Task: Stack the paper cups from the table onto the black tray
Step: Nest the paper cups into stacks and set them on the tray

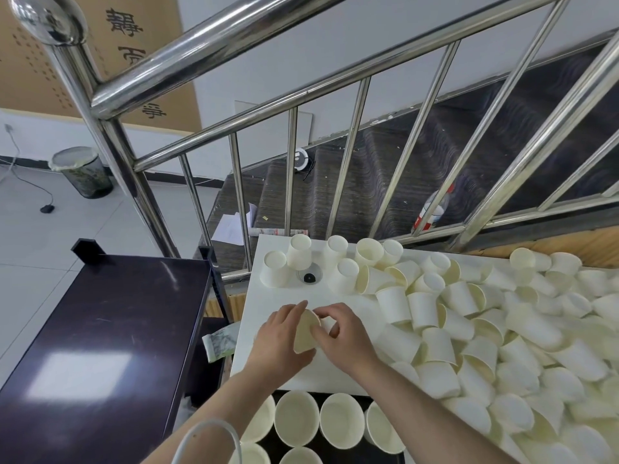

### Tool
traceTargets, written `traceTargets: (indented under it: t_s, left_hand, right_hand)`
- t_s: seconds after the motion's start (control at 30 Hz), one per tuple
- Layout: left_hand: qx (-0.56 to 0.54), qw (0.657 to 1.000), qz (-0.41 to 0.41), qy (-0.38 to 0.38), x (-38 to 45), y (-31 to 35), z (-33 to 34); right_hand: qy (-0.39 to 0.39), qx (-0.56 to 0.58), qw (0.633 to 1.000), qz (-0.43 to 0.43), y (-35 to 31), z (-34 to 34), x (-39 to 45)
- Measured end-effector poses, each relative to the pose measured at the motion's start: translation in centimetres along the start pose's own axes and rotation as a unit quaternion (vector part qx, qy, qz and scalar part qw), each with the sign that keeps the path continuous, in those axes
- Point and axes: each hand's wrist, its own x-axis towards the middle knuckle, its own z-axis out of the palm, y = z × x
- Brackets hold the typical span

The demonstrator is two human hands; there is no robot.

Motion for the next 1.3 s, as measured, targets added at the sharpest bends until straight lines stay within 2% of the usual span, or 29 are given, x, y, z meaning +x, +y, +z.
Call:
traceTargets:
  t_s: [0.17, 0.3, 0.43, 0.5, 0.6, 0.8, 1.03, 1.3]
  left_hand:
    - [0.046, 0.999, 0.006, -0.01, 0.0, -0.1, 0.1]
    - [0.155, 0.985, -0.061, -0.045, -0.2, -1.0, -0.6]
    - [0.143, 0.98, -0.112, -0.08, -0.6, -1.7, -1.1]
    - [0.134, 0.979, -0.123, -0.09, -0.6, -1.7, -1.1]
    - [0.122, 0.978, -0.135, -0.099, -0.7, -1.8, -1.0]
    - [0.101, 0.982, -0.131, -0.091, -1.0, -1.9, -1.0]
    - [0.068, 0.992, -0.096, -0.041, -1.5, -1.0, -1.3]
    - [0.012, 0.998, -0.033, 0.05, -3.9, 2.7, -2.7]
  right_hand:
    - [-0.006, -0.022, 0.995, 0.101, 0.7, 0.2, 0.7]
    - [-0.037, -0.079, 0.987, 0.138, 1.5, 0.2, 1.3]
    - [-0.055, -0.138, 0.978, 0.147, 2.4, 0.4, 1.7]
    - [-0.07, -0.178, 0.972, 0.14, 2.3, 0.4, 1.6]
    - [-0.086, -0.253, 0.961, 0.073, 1.5, 0.4, 1.2]
    - [-0.162, -0.307, 0.938, 0.008, 1.2, 1.3, 0.9]
    - [-0.095, -0.286, 0.953, -0.015, 0.5, 0.6, 0.4]
    - [-0.013, -0.23, 0.971, -0.059, -0.9, -3.6, -3.4]
